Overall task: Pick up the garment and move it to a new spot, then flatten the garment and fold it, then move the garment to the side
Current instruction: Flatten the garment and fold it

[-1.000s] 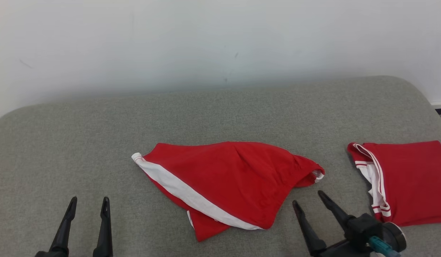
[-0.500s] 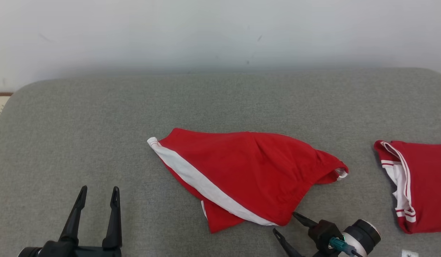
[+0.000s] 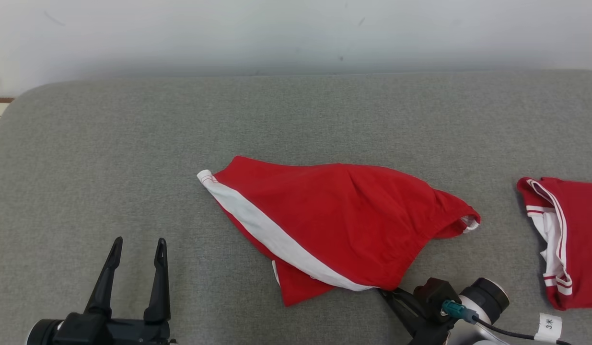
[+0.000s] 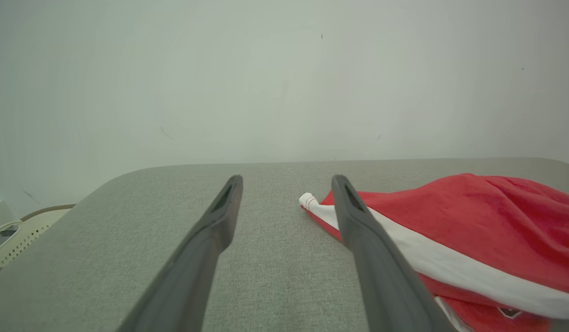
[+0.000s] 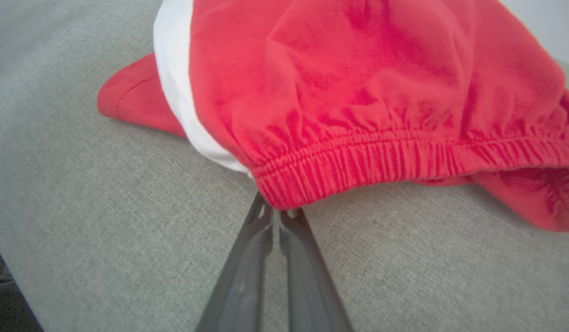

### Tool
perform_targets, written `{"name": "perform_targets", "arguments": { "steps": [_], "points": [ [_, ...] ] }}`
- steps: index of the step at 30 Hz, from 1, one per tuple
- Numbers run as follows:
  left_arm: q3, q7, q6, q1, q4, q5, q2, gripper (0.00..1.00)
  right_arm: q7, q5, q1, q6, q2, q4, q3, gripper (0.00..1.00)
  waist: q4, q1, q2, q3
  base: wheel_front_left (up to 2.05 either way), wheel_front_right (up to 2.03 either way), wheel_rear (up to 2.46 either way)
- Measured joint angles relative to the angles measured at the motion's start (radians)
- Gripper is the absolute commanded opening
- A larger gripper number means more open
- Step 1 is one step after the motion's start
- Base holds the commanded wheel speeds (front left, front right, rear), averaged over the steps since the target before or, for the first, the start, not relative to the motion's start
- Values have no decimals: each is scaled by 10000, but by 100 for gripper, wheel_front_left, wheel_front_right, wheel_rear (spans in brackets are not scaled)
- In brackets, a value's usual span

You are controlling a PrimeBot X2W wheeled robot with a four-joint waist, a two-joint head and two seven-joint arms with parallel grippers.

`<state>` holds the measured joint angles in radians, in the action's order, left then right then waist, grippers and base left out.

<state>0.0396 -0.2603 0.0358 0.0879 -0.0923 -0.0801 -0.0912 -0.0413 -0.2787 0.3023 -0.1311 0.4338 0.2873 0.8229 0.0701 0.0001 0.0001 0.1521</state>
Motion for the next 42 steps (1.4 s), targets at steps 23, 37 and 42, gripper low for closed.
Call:
{"name": "perform_targets", "arguments": {
  "steps": [23,37,42],
  "points": [
    [-349,0,-77,-52,-111,167,92,100,5511,-4945,-1174,0,3189,-5739,-445,0,-978,-2,-1,70,0,0,0],
    [176,0,-242,760,35,211,244,100,9547,-8918,637,6,2817,-3010,-2545,0,-543,-1,0,876,0,0,0],
    [407,0,-255,1117,180,186,311,100,10040,-9033,1370,6,2153,-1779,-2690,0,-241,0,0,1281,0,0,0]
  ]
}}
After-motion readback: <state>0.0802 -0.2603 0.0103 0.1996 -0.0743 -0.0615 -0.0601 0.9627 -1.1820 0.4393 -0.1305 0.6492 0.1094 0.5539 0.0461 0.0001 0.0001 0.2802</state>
